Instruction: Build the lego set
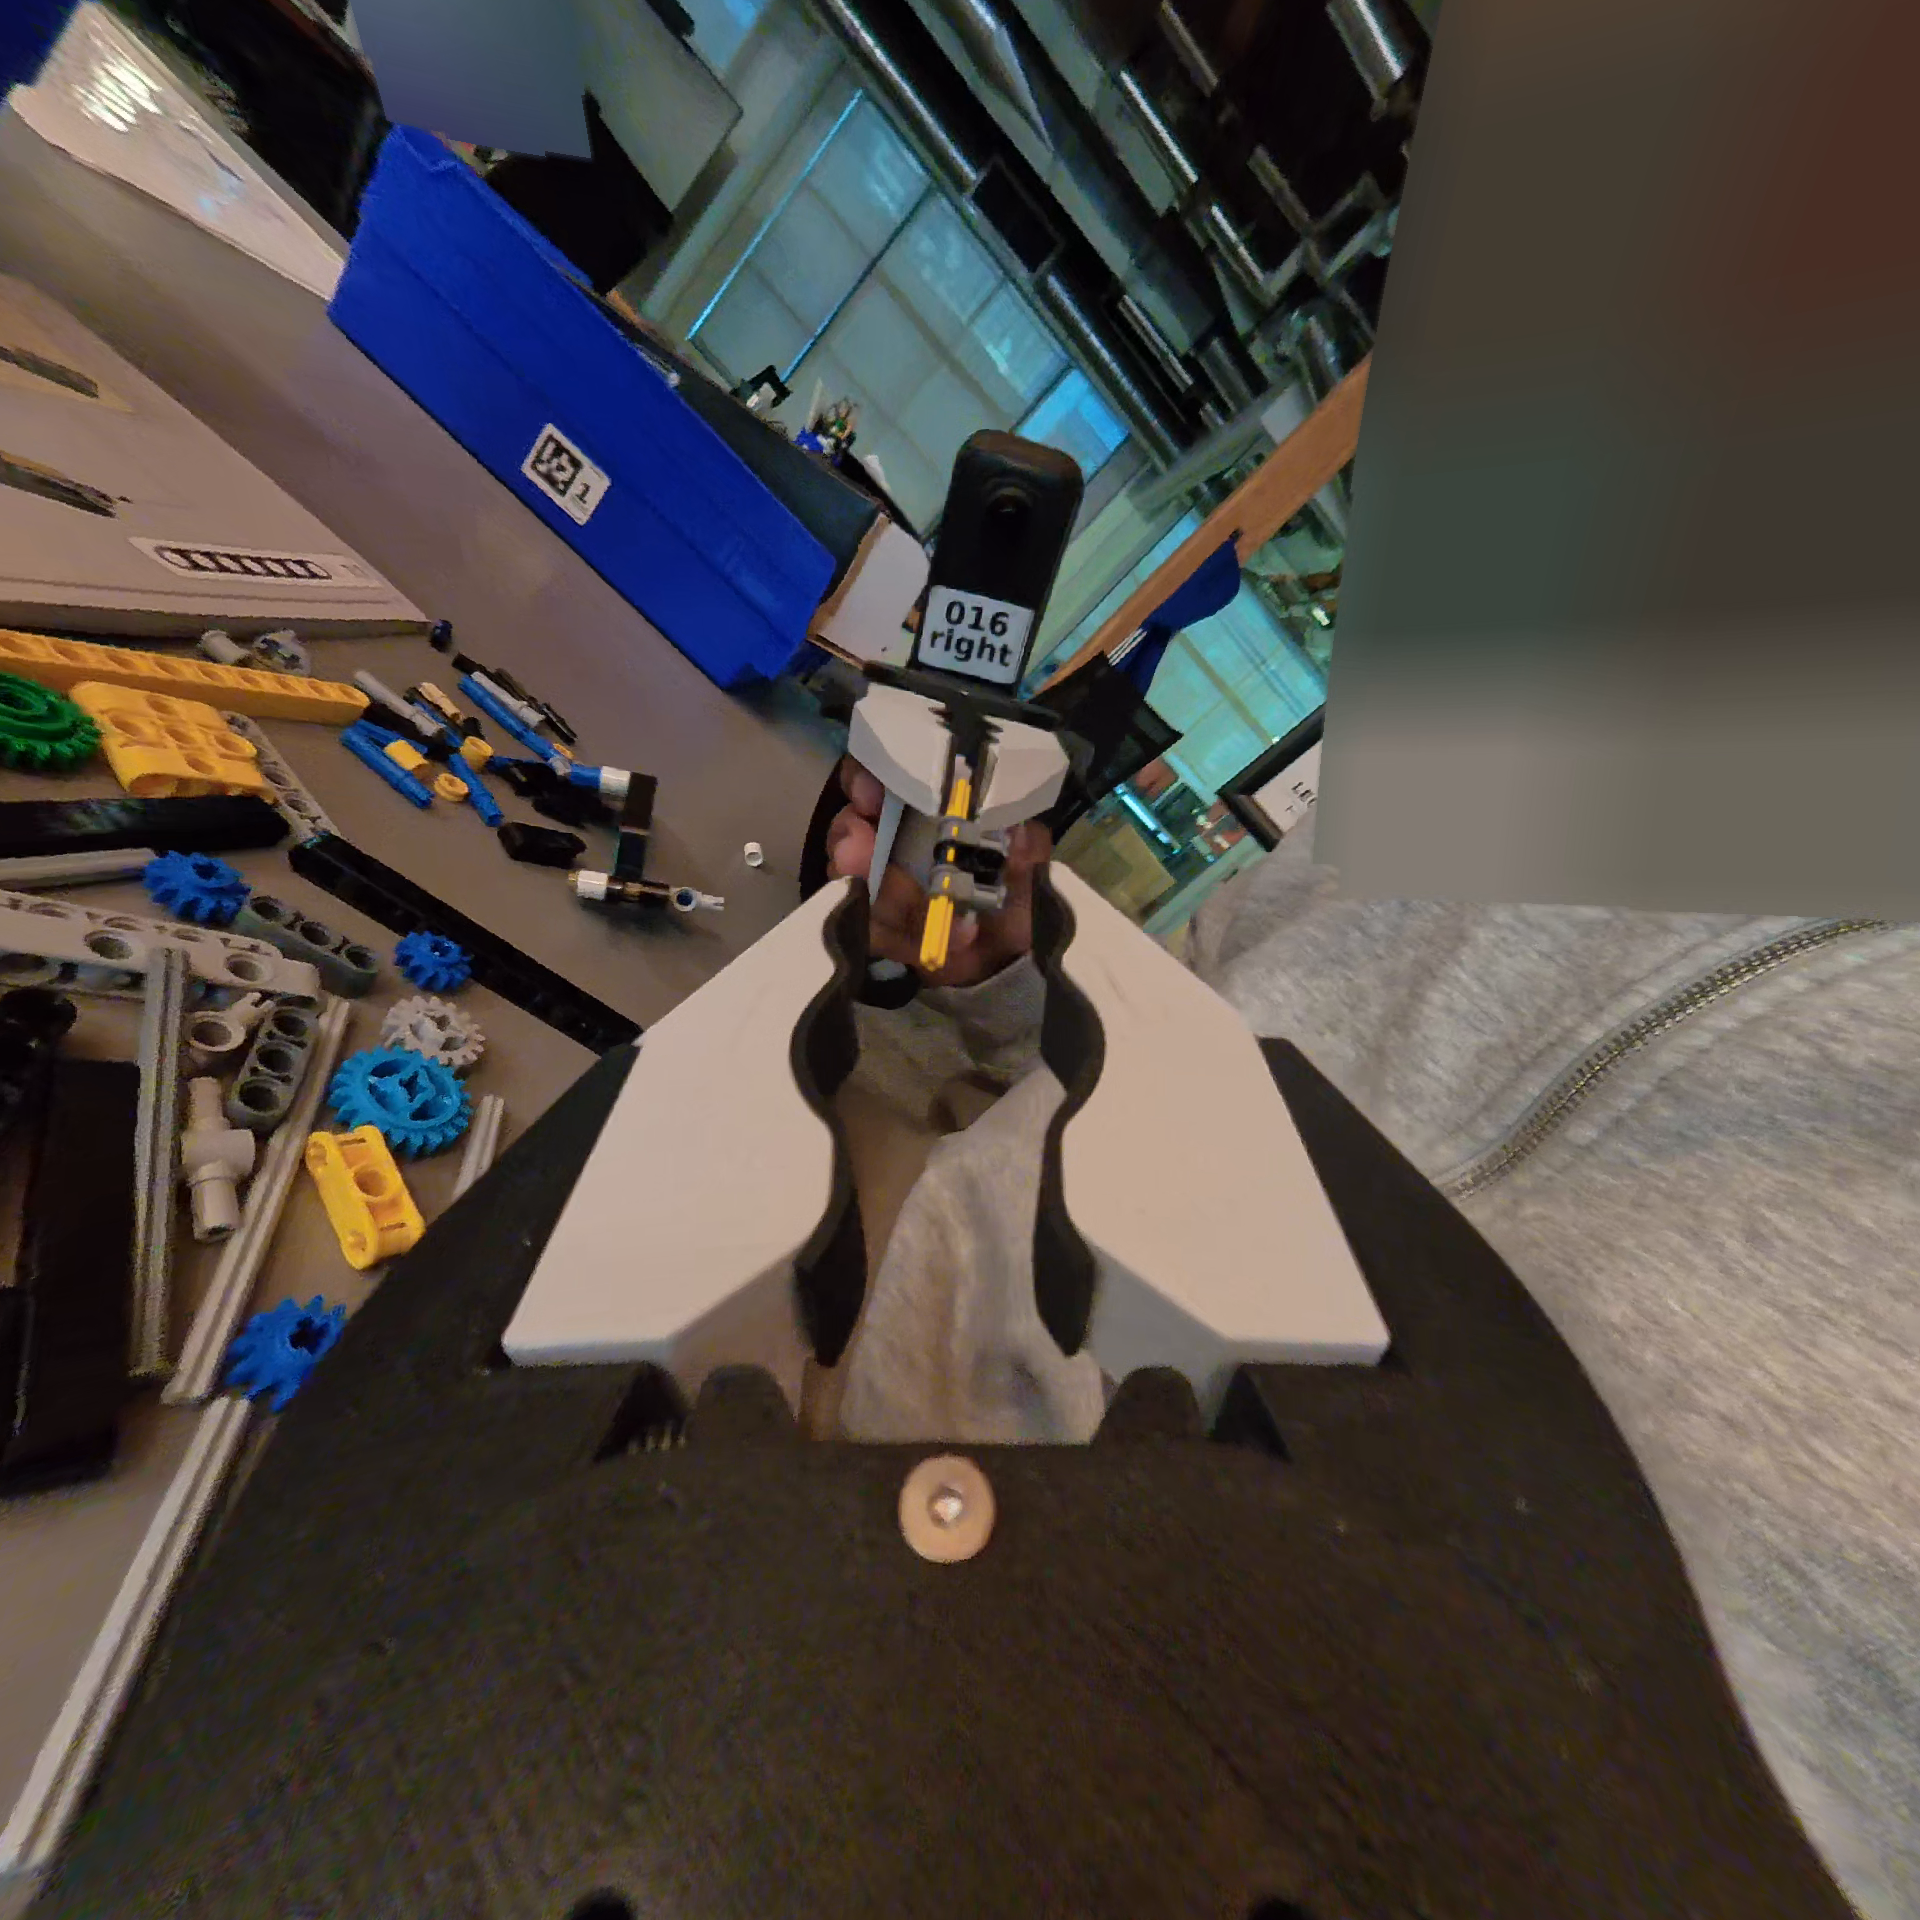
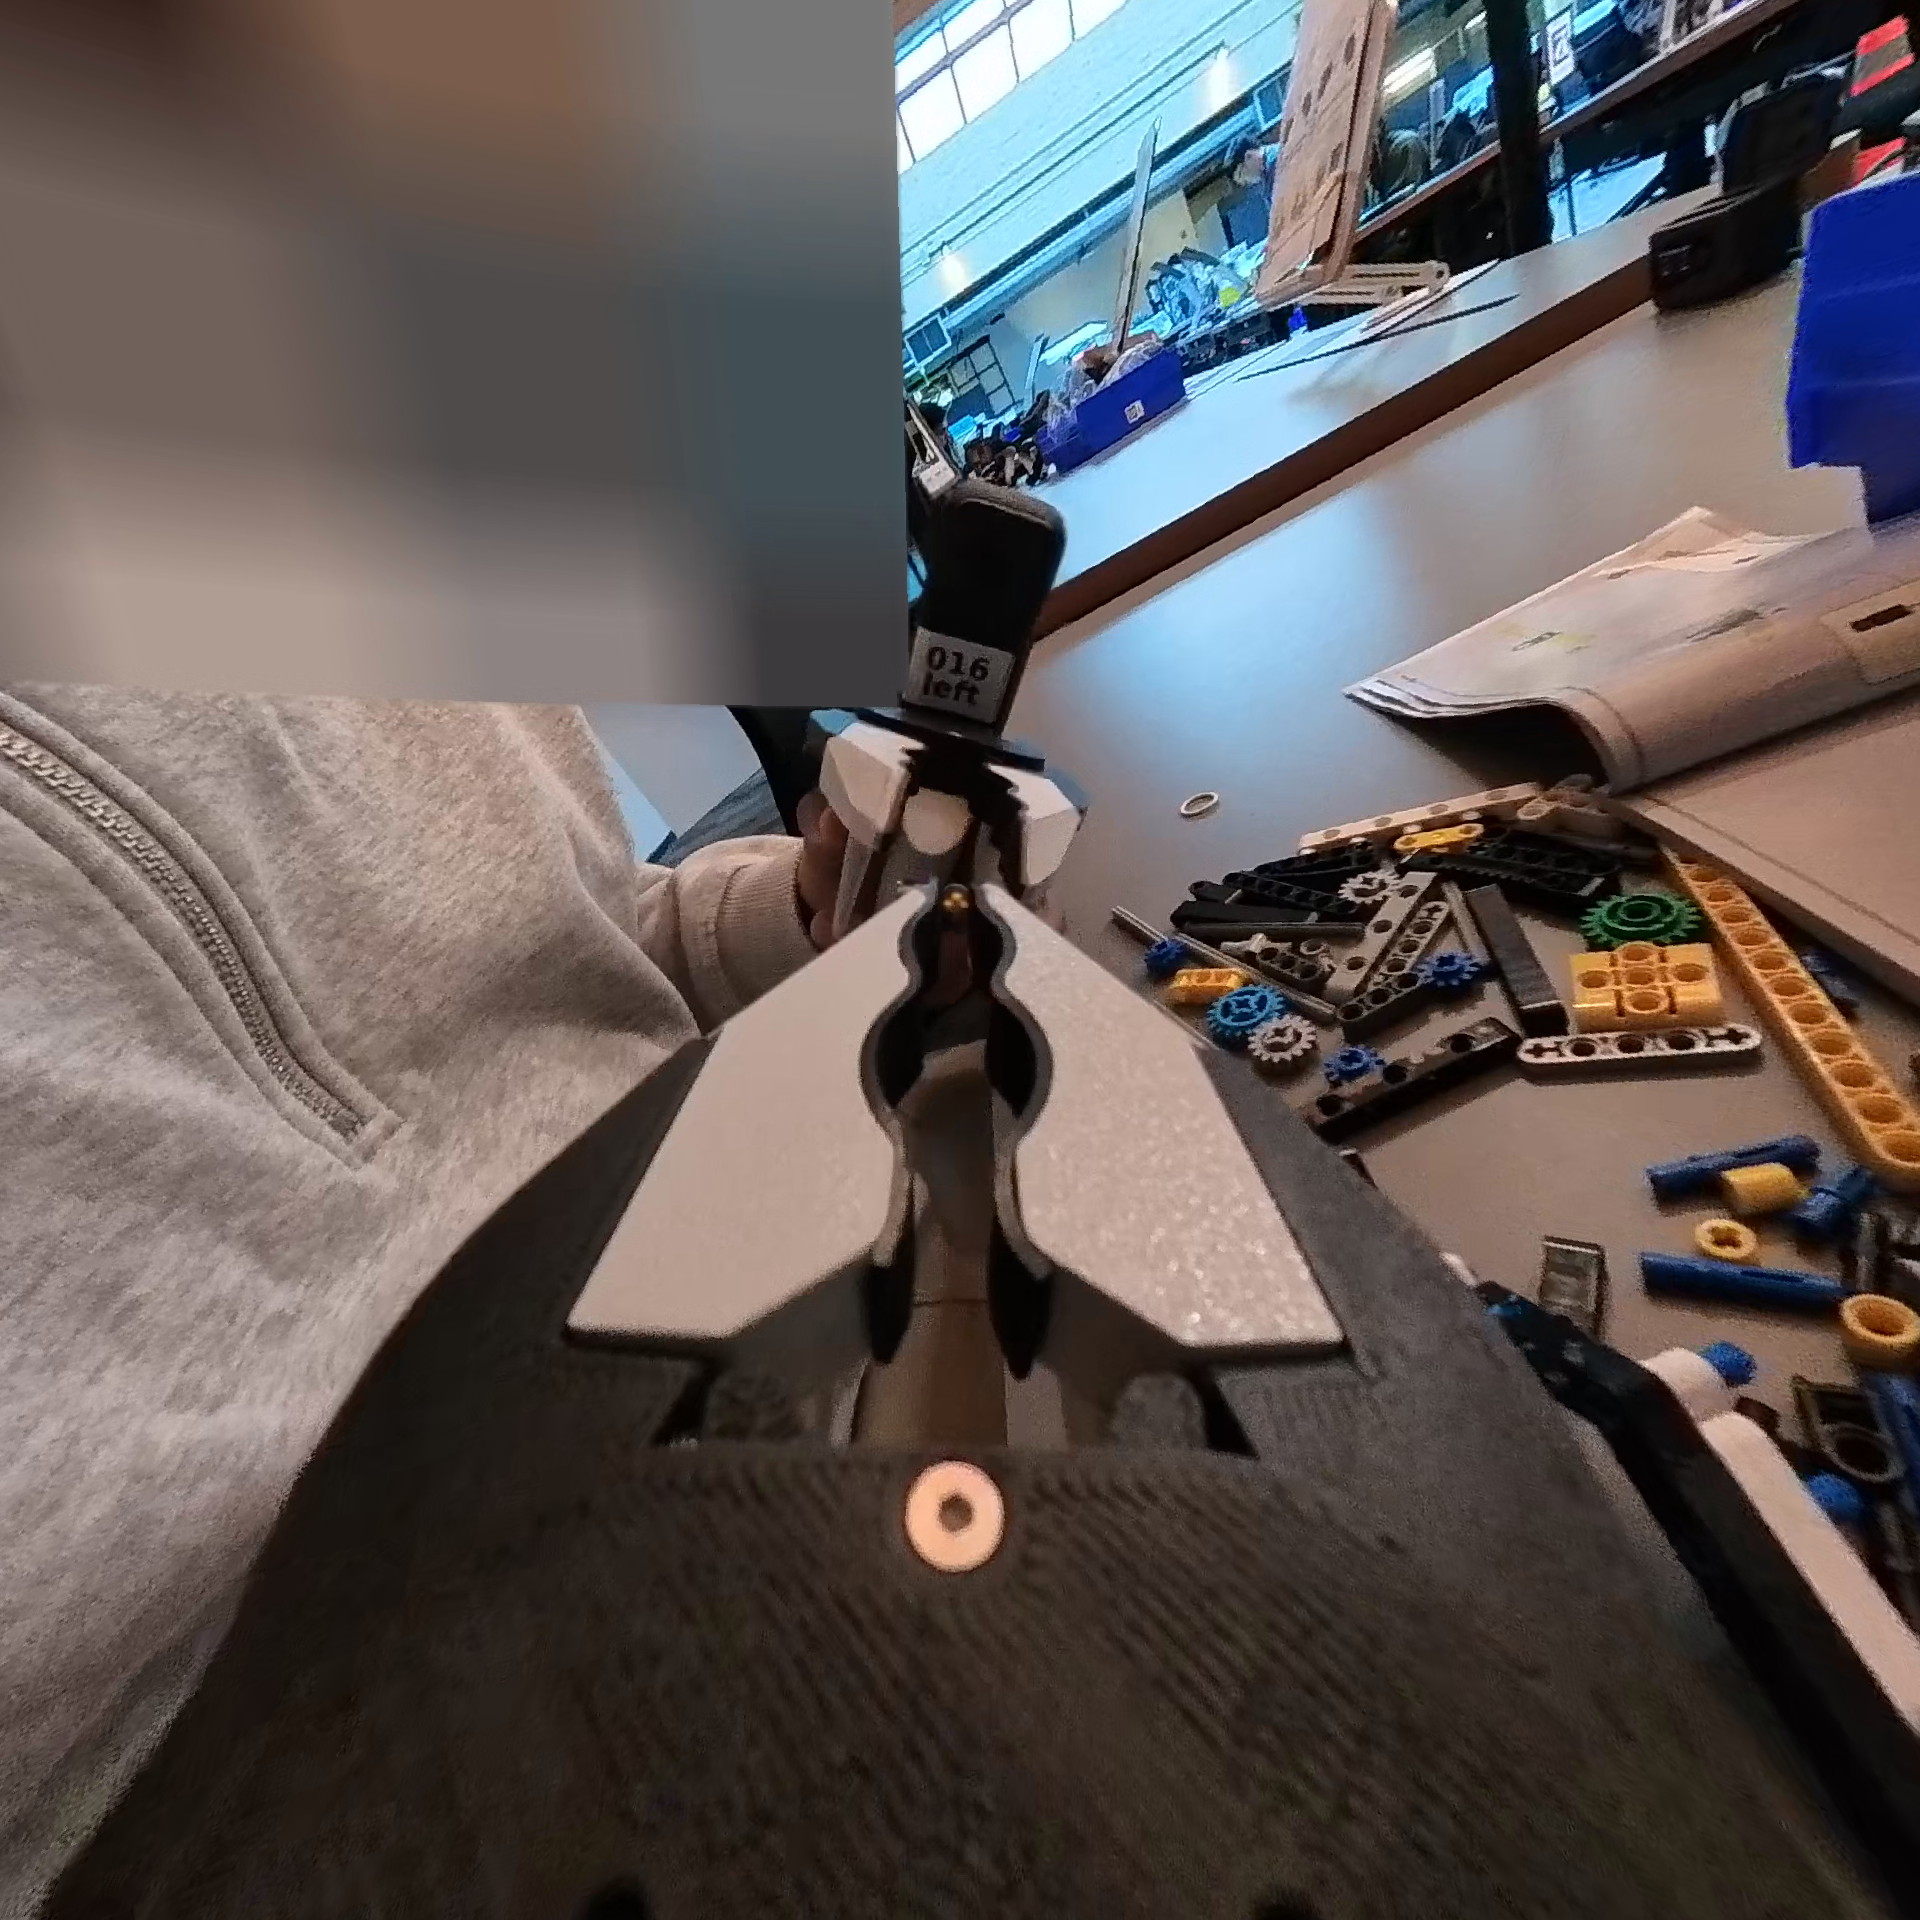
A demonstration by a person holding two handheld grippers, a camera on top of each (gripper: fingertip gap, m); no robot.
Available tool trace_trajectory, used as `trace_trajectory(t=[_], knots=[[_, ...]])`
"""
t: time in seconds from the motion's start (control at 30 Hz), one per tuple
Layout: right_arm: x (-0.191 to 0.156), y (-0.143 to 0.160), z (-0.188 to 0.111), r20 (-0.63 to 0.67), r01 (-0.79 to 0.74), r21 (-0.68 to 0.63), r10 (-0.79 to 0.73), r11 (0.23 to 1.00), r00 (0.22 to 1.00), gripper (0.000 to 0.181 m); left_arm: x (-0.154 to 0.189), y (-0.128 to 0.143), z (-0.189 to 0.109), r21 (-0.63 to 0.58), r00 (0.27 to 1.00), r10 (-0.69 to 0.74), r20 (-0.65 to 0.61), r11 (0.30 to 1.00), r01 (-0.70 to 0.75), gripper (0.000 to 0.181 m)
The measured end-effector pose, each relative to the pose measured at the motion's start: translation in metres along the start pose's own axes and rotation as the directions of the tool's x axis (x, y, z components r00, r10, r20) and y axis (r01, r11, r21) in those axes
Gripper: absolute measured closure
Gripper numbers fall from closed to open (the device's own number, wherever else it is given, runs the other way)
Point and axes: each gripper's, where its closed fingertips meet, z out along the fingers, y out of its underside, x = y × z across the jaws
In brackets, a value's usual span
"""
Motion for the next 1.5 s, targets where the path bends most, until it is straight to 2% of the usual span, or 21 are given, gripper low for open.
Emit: trace_trajectory(t=[0.1, 0.2, 0.27, 0.33, 0.4, 0.5, 0.63, 0.77, 0.87, 1.0, 1.23, 1.33, 1.43, 1.5], knots=[[-0.004, 0.004, 0.0, 0.009, 0.027, -0.028, -0.027, 0.999, 1.0, 0.179, 0.002, -0.002, -0.001, 0.015, 0.997, -0.064, -0.037, 0.998, 0.065, 0.151], [-0.007, 0.01, -0.001, 0.02, 0.06, -0.069, -0.059, 0.996, 0.998, 0.179, 0.003, -0.004, -0.004, 0.018, 0.975, -0.198, -0.101, 0.98, 0.2, 0.153], [-0.012, 0.011, -0.003, 0.05, 0.078, -0.076, -0.075, 0.994, 0.996, 0.179, 0.003, -0.004, -0.004, 0.011, 0.968, -0.229, -0.099, 0.973, 0.231, 0.154], [-0.018, 0.012, -0.005, 0.072, 0.11, -0.089, -0.104, 0.99, 0.992, 0.179, 0.001, 0.004, -0.001, -0.042, 0.973, -0.221, -0.062, 0.975, 0.219, 0.154], [-0.024, 0.015, -0.005, 0.095, 0.167, -0.105, -0.158, 0.98, 0.983, 0.179, 0.006, 0.016, 0.004, -0.115, 0.967, -0.244, -0.074, 0.965, 0.235, 0.154], [-0.039, 0.017, -0.005, 0.154, 0.263, -0.118, -0.244, 0.958, 0.958, 0.179, 0.025, 0.032, 0.009, -0.227, 0.904, -0.381, -0.192, 0.914, 0.337, 0.152], [-0.066, 0.019, -0.008, 0.286, 0.27, -0.086, -0.236, 0.959, 0.929, 0.179, 0.054, 0.044, 0.011, -0.343, 0.806, -0.491, -0.331, 0.858, 0.382, 0.152], [-0.085, 0.02, -0.009, 0.39, 0.244, -0.073, -0.197, 0.967, 0.899, 0.179, 0.074, 0.052, 0.014, -0.417, 0.735, -0.543, -0.406, 0.826, 0.38, 0.159], [-0.091, 0.025, -0.007, 0.411, 0.25, -0.09, -0.193, 0.964, 0.891, 0.179, 0.085, 0.055, 0.013, -0.455, 0.684, -0.572, -0.453, 0.808, 0.374, 0.167], [-0.098, 0.03, -0.004, 0.446, 0.247, -0.111, -0.174, 0.963, 0.878, 0.179, 0.091, 0.062, 0.015, -0.483, 0.67, -0.583, -0.459, 0.797, 0.363, 0.175], [-0.101, 0.03, -0.001, 0.457, 0.227, -0.115, -0.151, 0.967, 0.876, 0.179, 0.096, 0.062, 0.012, -0.483, 0.678, -0.563, -0.473, 0.809, 0.334, 0.175], [-0.091, 0.024, 0.001, 0.409, 0.195, -0.096, -0.14, 0.976, 0.902, 0.164, 0.096, 0.054, 0.011, -0.445, 0.685, -0.529, -0.5, 0.836, 0.321, 0.175], [-0.073, 0.006, -0.003, 0.306, 0.179, -0.025, -0.163, 0.984, 0.938, 0.161, 0.089, 0.038, 0.01, -0.333, 0.729, -0.441, -0.524, 0.894, 0.301, 0.175], [-0.061, -0.011, -0.01, 0.203, 0.221, 0.057, -0.228, 0.974, 0.952, 0.161, 0.079, 0.02, 0.008, -0.204, 0.786, -0.346, -0.512, 0.938, 0.28, 0.175]])
